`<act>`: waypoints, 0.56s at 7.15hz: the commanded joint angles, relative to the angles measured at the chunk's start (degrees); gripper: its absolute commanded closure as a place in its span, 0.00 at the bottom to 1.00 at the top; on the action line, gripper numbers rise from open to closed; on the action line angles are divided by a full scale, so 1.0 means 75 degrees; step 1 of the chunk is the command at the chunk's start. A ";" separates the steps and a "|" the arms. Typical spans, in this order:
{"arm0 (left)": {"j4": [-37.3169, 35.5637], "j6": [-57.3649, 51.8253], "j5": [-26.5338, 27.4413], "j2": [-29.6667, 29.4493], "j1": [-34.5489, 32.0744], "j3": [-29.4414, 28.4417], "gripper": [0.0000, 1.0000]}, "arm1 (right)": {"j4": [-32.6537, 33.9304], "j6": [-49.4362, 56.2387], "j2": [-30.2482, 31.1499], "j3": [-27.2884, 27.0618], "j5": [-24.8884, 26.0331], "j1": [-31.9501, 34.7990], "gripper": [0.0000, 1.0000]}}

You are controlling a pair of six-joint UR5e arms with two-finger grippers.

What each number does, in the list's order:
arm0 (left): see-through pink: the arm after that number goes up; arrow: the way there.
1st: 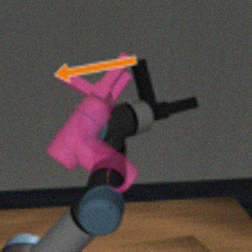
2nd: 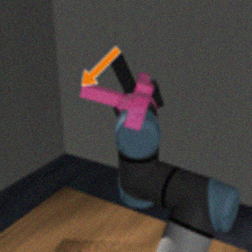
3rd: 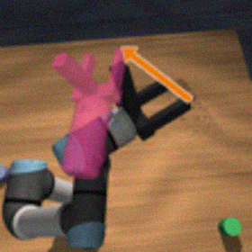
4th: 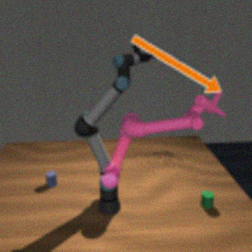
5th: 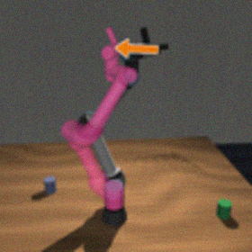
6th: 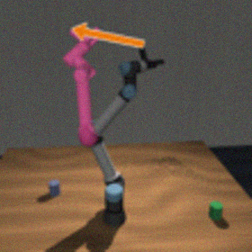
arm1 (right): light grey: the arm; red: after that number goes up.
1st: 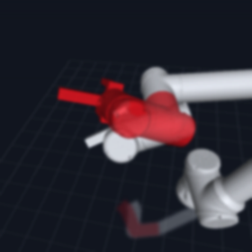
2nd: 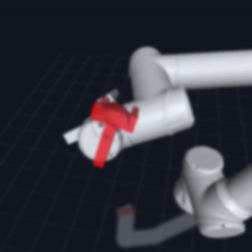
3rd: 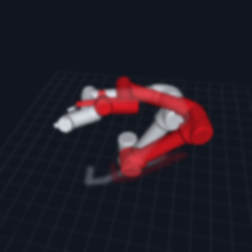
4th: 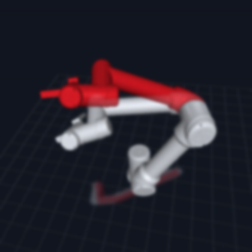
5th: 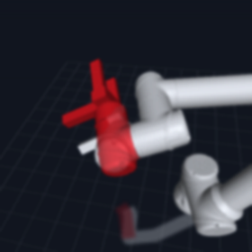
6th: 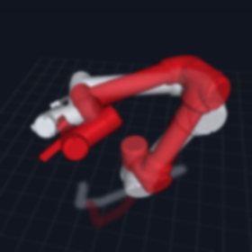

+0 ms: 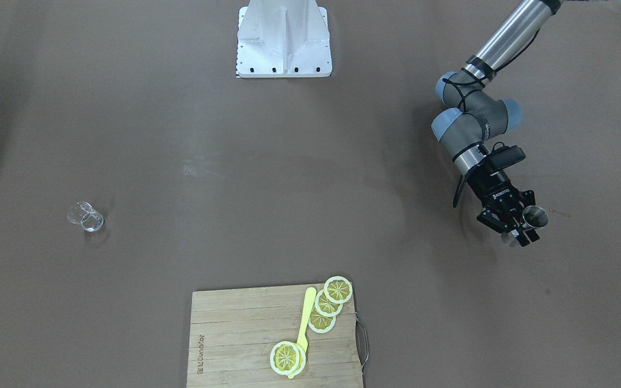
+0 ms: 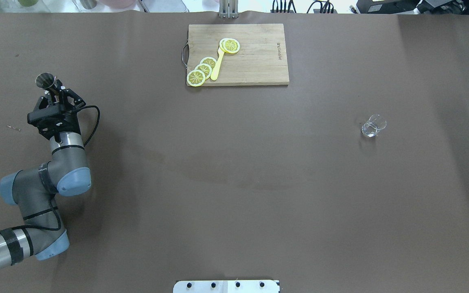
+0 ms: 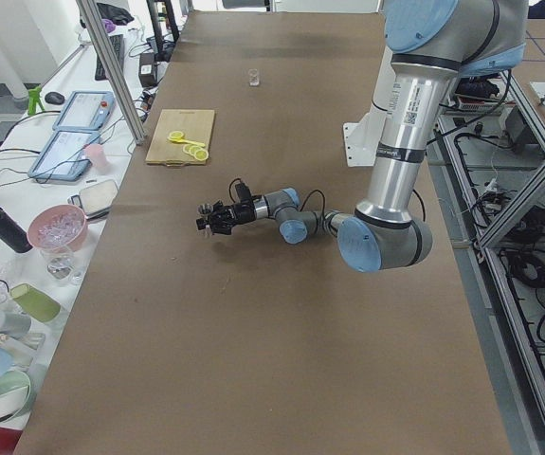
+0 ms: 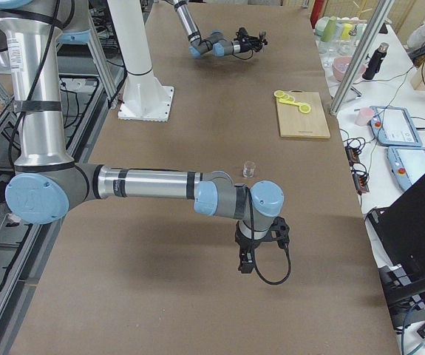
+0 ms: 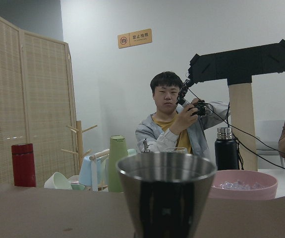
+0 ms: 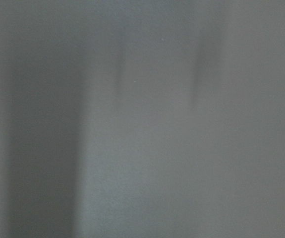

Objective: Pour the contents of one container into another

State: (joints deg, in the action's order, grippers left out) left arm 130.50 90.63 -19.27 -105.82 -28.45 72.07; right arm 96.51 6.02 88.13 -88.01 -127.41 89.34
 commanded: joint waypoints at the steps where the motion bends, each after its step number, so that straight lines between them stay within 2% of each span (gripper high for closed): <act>1: -0.0010 0.0302 0.0003 0.0001 0.0032 -0.0012 1.00 | -0.0279 -0.1558 0.0213 -0.0264 0.0043 0.0135 0.00; 3: -0.0231 0.0607 0.0003 0.0001 0.0114 -0.0024 1.00 | -0.1121 -0.1588 0.0367 -0.0173 0.0078 0.0135 0.00; 4: -0.0279 0.0759 0.0003 0.0012 0.0137 -0.0047 1.00 | -0.1253 -0.1587 0.0425 -0.0160 0.0067 0.0123 0.00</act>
State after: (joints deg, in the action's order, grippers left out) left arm 129.13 95.02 -19.25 -105.78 -27.67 71.85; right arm 89.17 -5.66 90.81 -89.45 -126.91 90.31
